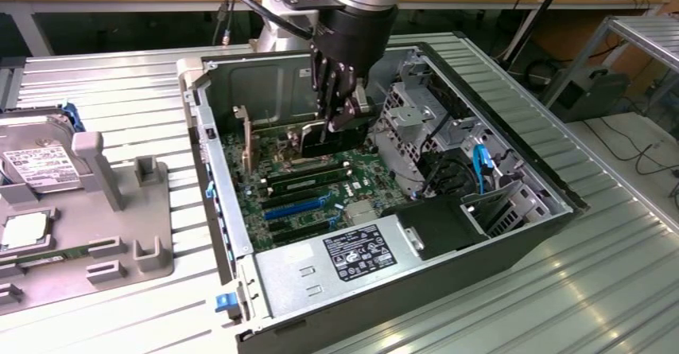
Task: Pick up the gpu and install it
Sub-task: 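Insert the gpu into the slot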
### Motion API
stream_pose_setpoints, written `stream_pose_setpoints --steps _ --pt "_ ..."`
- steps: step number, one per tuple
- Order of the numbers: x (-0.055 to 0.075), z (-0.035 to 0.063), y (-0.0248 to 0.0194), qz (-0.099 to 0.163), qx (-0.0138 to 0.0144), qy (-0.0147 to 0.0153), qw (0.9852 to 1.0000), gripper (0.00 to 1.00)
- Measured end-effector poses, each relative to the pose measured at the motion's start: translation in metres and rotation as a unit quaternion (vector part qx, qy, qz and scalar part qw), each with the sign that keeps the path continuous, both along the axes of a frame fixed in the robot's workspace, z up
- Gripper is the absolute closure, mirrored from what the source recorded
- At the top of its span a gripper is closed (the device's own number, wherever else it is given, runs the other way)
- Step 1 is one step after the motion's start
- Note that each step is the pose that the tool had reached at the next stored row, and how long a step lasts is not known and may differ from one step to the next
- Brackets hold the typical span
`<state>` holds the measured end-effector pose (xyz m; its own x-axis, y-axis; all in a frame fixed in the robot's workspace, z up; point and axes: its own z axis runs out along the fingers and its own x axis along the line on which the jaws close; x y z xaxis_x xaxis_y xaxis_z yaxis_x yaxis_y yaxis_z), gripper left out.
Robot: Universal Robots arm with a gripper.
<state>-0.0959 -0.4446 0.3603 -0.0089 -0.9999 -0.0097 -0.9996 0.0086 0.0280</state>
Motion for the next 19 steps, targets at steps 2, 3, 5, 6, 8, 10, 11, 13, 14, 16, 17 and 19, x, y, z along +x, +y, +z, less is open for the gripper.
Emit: stream_pose_setpoints --steps 2,3,5,6,8,10,11,13,14,16,17,19 --pt "0.000 -0.0026 0.0000 0.000 -0.0001 0.0000 1.0000 0.73" --pt "0.000 -0.0039 0.0000 0.000 -0.0001 0.0000 1.0000 0.73" --pt "0.000 -0.0056 0.0000 0.000 0.0000 0.0000 1.0000 0.73" --pt "0.000 -0.0067 0.0000 0.000 0.0000 0.0000 1.0000 0.73" --pt "0.000 -0.0103 0.0000 0.000 0.0000 0.0000 1.0000 0.73" --pt "0.000 -0.0120 0.0000 0.000 0.0000 0.0000 1.0000 0.73" --pt "0.000 -0.0133 0.0000 0.000 -0.0001 0.0000 1.0000 0.73" --pt "0.000 -0.0154 0.0000 0.000 0.0000 0.0000 1.0000 0.73" --pt "0.000 -0.0169 0.0000 0.000 0.0000 0.0000 1.0000 0.73" --pt "0.000 -0.0186 0.0000 0.000 0.0000 0.0000 1.0000 0.73" --pt "0.000 -0.0201 0.0000 0.000 -0.0001 0.0000 1.0000 0.73" --pt "0.000 -0.0217 0.0000 0.000 -0.0001 0.0000 1.0000 0.73"
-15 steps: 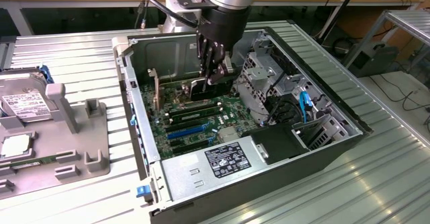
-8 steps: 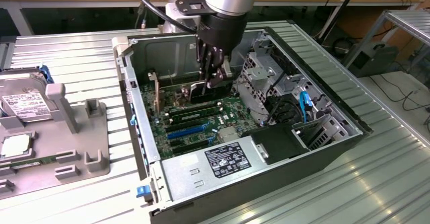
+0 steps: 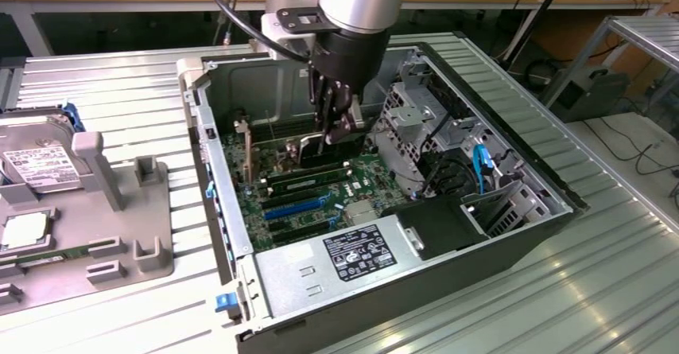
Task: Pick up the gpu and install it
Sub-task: 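Insert the gpu into the slot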
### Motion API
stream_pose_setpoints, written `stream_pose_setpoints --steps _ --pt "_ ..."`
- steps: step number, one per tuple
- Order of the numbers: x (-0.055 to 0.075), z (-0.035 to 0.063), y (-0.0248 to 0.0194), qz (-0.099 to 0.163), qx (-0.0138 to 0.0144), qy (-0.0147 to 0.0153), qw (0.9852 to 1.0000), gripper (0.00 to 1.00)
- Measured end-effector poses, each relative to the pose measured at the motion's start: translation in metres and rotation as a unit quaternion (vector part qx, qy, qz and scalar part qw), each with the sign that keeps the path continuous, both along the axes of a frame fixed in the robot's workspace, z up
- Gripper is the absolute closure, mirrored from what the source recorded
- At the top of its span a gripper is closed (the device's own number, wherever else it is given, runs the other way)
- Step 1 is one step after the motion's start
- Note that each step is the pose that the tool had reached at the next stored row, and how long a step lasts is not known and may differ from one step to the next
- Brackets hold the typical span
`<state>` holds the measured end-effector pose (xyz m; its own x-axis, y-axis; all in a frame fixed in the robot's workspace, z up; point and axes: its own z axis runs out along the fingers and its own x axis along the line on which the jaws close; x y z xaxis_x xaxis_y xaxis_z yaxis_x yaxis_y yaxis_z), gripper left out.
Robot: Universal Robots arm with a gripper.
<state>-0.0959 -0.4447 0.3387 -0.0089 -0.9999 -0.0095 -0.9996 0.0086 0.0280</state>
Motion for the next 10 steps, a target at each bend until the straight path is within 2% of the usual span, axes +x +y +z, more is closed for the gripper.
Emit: stream_pose_setpoints --steps 10 --pt "0.0000 -0.0102 -0.0023 -0.001 0.0000 0.0000 1.0000 0.73"
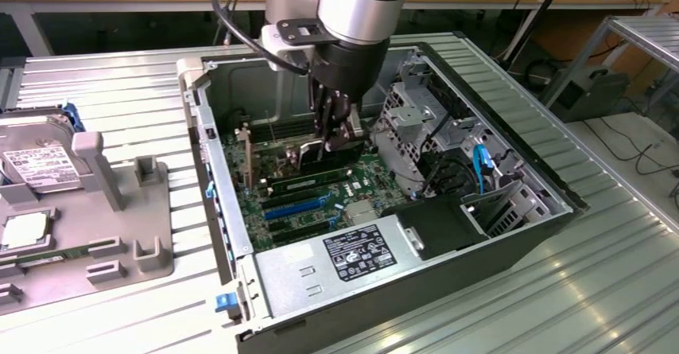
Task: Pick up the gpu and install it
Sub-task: 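Insert the gpu into the slot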
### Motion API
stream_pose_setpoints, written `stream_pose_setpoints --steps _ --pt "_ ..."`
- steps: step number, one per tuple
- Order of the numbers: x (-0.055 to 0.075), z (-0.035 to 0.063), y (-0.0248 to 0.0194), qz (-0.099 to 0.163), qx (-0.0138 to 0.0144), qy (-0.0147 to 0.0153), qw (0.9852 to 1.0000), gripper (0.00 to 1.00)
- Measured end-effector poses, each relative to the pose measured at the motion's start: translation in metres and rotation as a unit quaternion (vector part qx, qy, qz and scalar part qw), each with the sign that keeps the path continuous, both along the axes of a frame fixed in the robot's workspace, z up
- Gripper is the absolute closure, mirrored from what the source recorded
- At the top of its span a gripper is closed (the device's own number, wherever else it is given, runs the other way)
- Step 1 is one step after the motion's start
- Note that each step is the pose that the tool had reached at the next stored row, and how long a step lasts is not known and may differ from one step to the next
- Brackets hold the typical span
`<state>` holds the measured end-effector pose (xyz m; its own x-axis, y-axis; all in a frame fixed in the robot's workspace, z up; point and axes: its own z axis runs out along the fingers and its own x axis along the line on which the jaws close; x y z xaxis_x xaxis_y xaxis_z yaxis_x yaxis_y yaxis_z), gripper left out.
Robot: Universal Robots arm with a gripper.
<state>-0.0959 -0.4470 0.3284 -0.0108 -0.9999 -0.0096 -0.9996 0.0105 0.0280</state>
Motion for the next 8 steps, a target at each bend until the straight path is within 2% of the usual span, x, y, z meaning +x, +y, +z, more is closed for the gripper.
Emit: stream_pose_setpoints --steps 8 --pt "0.0000 -0.0078 -0.0033 -0.003 -0.0009 0.0002 1.0000 0.73"
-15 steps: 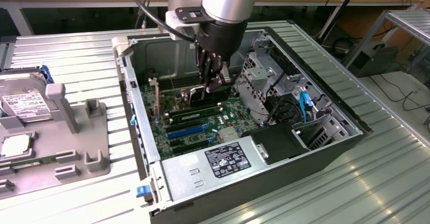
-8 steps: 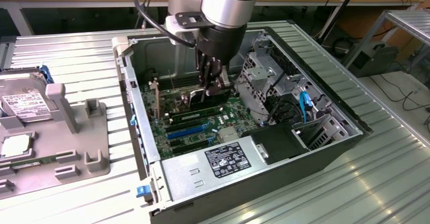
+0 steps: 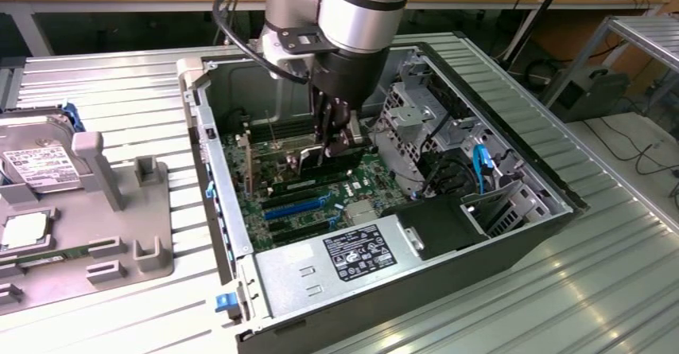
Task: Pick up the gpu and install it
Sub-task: 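Insert the gpu into the slot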
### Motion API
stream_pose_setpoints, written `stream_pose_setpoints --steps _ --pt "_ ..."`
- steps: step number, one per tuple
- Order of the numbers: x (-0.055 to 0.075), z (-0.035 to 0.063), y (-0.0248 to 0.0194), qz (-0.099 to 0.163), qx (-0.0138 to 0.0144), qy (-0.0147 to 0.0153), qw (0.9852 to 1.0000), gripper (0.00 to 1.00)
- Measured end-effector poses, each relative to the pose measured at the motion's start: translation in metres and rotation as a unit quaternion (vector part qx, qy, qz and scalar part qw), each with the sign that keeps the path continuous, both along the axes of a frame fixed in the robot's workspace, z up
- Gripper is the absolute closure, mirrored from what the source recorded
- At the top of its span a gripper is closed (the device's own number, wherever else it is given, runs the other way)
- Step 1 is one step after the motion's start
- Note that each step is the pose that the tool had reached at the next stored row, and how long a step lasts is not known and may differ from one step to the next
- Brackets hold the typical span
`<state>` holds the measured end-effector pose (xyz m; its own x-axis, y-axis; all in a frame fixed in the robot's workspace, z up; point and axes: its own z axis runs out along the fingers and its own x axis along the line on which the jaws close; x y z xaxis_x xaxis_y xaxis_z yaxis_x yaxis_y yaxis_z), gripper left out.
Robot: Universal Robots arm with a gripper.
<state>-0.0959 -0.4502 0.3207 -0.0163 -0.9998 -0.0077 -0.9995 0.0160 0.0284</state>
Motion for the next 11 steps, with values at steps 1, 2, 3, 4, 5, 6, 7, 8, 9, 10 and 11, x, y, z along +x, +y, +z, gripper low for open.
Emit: stream_pose_setpoints --steps 1,2,3,4,5,6,7,8,9,10,11 --pt "0.000 -0.0009 -0.0002 0.000 -0.0001 0.0002 1.0000 0.73" --pt "0.000 -0.0021 -0.0003 0.000 -0.0001 0.0002 1.0000 0.73" --pt "0.000 -0.0034 -0.0005 0.000 -0.0001 0.0002 1.0000 0.73" --pt "0.000 -0.0047 -0.0014 0.000 -0.0004 0.0003 1.0000 0.73" --pt "0.000 -0.0055 -0.0027 0.000 -0.0009 0.0002 1.0000 0.73" --pt "0.000 -0.0063 -0.0037 0.000 -0.0015 0.0002 1.0000 0.73" --pt "0.000 -0.0078 -0.0048 0.000 -0.0019 0.0002 1.0000 0.73" --pt "0.000 -0.0091 -0.0055 0.000 -0.0022 0.0002 1.0000 0.73" --pt "0.000 -0.0105 -0.0061 0.000 -0.0022 0.0002 1.0000 0.73" --pt "0.000 -0.0116 -0.0063 0.000 -0.0023 0.0002 1.0000 0.73" --pt "-0.001 -0.0130 -0.0063 0.000 -0.0025 0.0002 1.0000 0.73"
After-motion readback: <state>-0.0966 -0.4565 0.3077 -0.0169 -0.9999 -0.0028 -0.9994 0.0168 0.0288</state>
